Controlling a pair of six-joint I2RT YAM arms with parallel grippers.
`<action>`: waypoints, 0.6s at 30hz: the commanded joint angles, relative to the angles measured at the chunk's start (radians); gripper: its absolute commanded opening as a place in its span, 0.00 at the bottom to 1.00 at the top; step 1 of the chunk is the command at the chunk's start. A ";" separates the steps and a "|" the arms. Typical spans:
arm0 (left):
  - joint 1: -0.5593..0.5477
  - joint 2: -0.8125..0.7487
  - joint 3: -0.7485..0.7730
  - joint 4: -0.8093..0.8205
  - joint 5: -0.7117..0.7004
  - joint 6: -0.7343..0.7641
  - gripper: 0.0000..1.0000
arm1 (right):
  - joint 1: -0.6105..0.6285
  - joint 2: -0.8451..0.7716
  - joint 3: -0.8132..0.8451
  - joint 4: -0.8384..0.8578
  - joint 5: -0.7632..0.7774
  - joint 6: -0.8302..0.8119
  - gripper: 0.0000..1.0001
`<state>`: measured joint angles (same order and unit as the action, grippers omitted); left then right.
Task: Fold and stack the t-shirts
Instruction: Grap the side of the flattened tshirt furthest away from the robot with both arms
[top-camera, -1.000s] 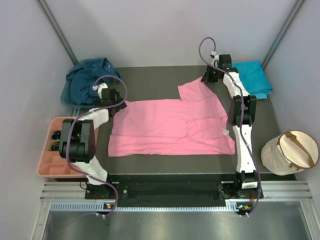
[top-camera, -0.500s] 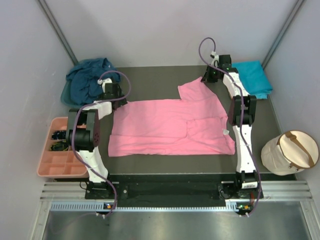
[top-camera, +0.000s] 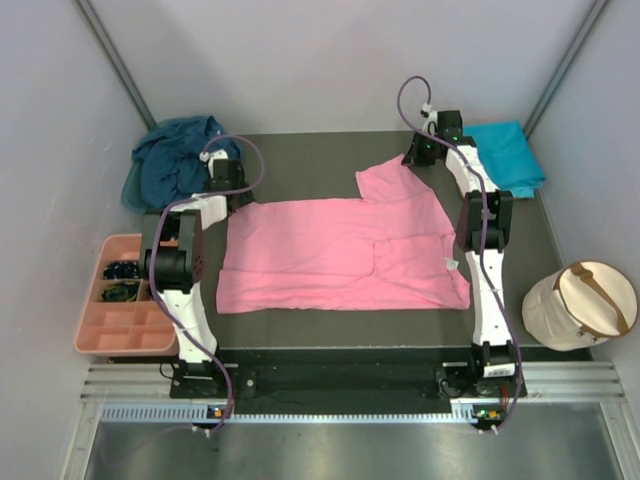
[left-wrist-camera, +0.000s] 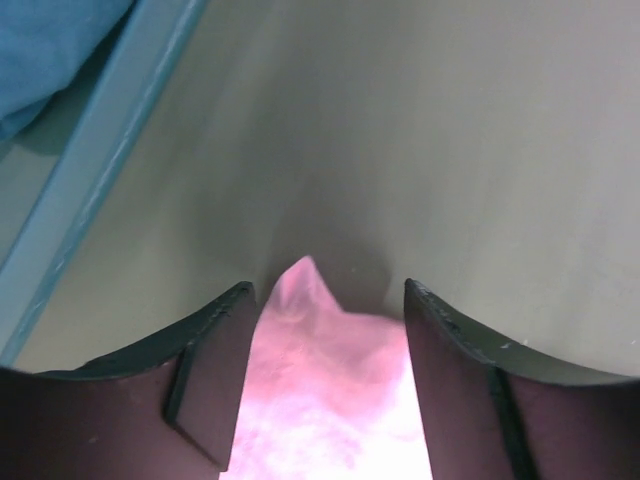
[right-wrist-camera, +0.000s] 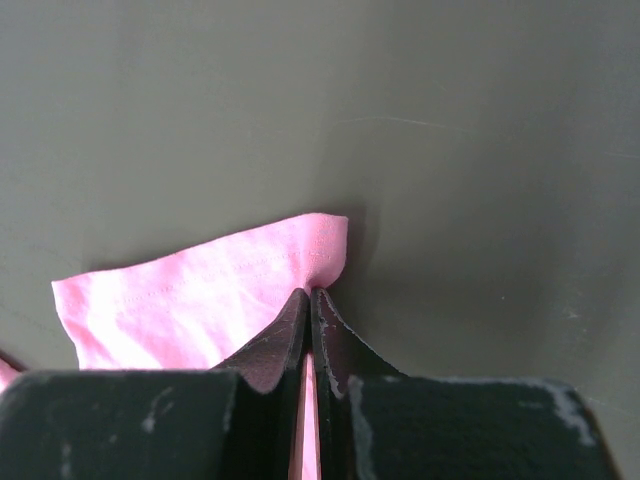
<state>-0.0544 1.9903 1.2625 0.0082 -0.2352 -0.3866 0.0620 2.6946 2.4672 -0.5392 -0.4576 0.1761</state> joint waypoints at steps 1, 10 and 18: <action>0.001 0.016 0.055 0.035 0.023 0.005 0.64 | 0.002 -0.024 -0.002 0.038 -0.004 -0.009 0.00; 0.001 0.016 0.052 0.012 0.019 0.005 0.58 | -0.001 -0.025 -0.007 0.041 -0.003 -0.006 0.00; 0.001 0.027 0.072 -0.032 0.013 0.003 0.47 | -0.001 -0.028 -0.010 0.042 -0.003 -0.006 0.00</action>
<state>-0.0544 2.0064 1.2865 -0.0067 -0.2211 -0.3889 0.0616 2.6946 2.4603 -0.5381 -0.4568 0.1764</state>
